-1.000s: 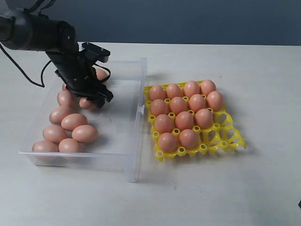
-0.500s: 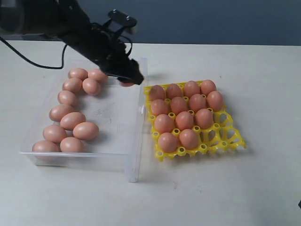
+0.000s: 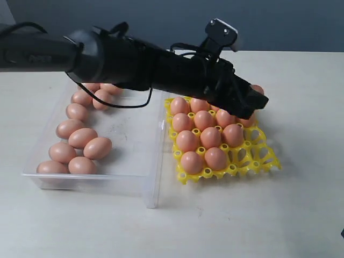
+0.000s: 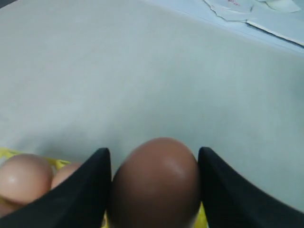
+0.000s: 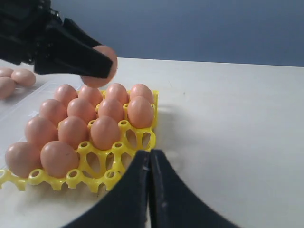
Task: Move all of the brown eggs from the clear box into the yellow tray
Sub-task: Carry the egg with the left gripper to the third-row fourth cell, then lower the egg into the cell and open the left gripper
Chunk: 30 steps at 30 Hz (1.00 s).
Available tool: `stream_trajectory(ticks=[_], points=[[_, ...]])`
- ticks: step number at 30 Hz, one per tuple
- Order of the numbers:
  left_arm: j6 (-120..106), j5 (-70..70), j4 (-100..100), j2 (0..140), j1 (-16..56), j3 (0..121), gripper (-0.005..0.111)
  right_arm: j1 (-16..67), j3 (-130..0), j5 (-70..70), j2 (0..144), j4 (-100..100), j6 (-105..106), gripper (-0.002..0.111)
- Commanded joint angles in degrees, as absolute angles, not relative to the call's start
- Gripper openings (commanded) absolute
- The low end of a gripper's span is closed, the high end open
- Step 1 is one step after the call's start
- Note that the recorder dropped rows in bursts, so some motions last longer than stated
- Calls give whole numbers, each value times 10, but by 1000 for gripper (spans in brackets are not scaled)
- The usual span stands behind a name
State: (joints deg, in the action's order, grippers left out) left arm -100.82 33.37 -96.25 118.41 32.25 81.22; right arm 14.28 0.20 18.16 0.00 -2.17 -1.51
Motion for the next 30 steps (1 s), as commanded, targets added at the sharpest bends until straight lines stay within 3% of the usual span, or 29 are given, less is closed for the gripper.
stream_trajectory(ticks=[1,20,24,30], points=[[-1060,340,-999,1210,338,813,0,144,0,175,0,-20,-15,1],[-1130,354,-999,1319,361,908,1,144,0,175,0,-20,-15,1],[-1130,334,-999,1321,361,908,10,144,0,175,0,-20,-15,1],[-1131,331,-999,1325,361,908,34,144,0,175,0,-20,-15,1]])
